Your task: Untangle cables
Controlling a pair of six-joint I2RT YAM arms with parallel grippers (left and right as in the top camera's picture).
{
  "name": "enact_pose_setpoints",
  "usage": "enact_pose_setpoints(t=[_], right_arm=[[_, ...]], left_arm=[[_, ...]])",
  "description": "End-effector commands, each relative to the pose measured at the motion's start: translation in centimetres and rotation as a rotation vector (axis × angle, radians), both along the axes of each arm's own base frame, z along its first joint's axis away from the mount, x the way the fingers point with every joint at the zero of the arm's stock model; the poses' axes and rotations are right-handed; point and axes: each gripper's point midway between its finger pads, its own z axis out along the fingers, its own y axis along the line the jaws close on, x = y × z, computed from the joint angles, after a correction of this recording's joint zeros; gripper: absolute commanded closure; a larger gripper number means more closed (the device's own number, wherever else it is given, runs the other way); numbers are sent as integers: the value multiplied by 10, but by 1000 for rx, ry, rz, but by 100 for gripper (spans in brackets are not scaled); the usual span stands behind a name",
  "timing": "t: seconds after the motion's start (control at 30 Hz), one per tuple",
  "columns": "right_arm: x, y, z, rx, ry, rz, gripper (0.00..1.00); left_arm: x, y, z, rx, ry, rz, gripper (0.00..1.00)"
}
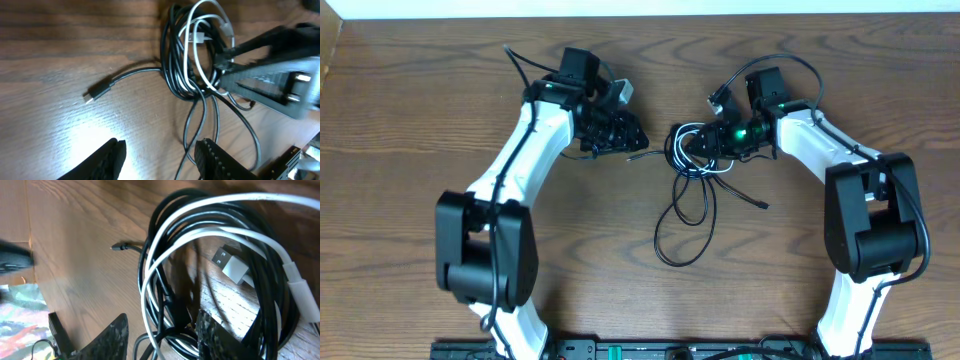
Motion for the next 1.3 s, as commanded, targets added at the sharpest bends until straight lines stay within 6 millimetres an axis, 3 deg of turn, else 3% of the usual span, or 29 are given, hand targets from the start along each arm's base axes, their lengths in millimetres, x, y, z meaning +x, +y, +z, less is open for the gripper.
enact_pose_setpoints(t=[0.0,0.1,0.33,0.43,0.53,0.83,1.0,1.17,1.27], right_arm=[[5,6,20,24,-47,10,59],[4,10,21,26,-53,20,62],[5,13,16,-13,-71,21,69],[5,13,13,-43,-77,18,71],[3,17,13,-41,-78,28,71],[-2,26,10,-67,-85,48,73],[-2,26,7,-87,-91,46,75],[-2,26,7,-87,-91,46,80],[-1,26,8,-87,-92,46,81]], left_arm=[[1,-15,-13,-30,18,-41,50],[4,-23,-25,-32,14,-58,56],[11,-42,-40,-40,-21,-96,57],[18,-45,-43,-44,-50,-98,58],[23,-46,-51,-46,-47,-78,70],[26,-48,-79,-49,25,-22,71],[26,-50,-78,-68,26,-27,71],[31,-64,-56,-239,29,-38,70],[33,-61,-59,-215,27,-23,70]])
